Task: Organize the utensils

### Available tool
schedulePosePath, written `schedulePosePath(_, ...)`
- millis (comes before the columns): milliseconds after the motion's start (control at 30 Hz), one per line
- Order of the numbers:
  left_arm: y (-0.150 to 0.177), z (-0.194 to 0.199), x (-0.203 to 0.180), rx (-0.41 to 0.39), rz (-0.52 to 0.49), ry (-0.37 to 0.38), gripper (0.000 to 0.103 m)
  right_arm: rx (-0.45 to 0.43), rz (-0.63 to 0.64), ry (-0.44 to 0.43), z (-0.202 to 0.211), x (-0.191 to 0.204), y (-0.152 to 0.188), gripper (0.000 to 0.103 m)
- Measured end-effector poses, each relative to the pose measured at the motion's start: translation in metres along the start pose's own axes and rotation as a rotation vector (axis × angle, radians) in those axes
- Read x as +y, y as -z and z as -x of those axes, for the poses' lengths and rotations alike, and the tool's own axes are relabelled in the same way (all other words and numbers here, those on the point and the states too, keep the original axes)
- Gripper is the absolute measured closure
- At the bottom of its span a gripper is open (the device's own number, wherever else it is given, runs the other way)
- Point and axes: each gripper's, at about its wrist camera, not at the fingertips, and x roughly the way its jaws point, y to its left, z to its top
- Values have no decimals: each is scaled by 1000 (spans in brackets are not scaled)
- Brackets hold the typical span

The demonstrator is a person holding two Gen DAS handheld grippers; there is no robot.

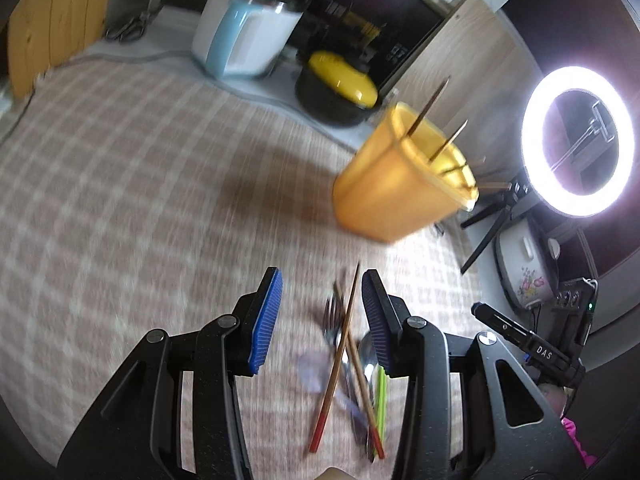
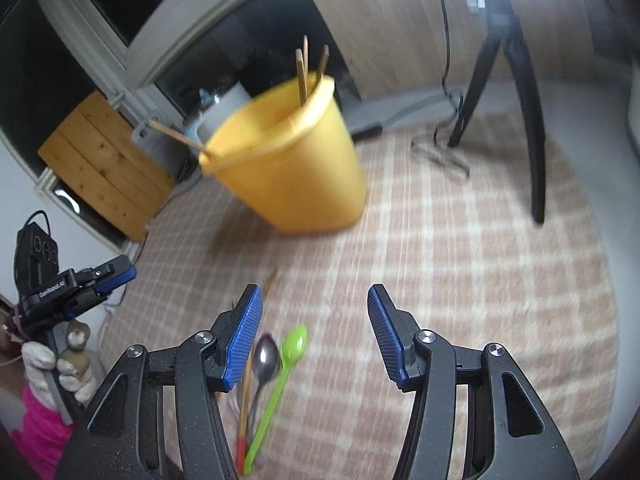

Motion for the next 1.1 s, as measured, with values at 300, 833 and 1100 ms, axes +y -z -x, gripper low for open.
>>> schedulePosePath(300, 46, -33, 17, 123, 67, 2, 62, 112, 39, -25, -26, 7, 19, 49)
schedulePosePath(833, 66, -54, 20, 207, 73, 27, 64, 231, 144, -63, -70, 38, 21, 72)
schedulePosePath(1100, 75, -62, 20, 220, 88, 25, 65, 291, 239, -78, -98, 55, 18, 72)
